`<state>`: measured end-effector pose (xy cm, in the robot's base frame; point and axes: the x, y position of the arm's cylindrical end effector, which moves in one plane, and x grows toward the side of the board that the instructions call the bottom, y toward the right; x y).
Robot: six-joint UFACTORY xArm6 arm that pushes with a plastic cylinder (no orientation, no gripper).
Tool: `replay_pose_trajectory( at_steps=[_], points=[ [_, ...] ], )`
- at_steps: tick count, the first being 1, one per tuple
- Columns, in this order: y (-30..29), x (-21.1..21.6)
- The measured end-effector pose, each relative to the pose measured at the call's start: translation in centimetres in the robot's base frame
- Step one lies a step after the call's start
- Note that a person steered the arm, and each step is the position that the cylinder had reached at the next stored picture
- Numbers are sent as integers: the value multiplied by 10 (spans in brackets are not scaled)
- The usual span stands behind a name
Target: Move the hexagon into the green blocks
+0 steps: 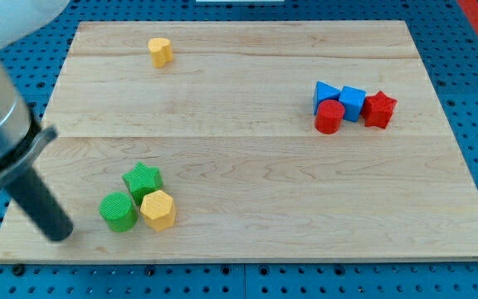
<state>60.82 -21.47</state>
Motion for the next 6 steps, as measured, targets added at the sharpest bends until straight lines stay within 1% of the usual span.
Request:
replay_pose_trajectory(
  at_steps=[1,2,4,5,6],
  points=[
    [50,11],
    [73,-8],
    [75,-27],
    [86,8],
    [160,9]
  ],
)
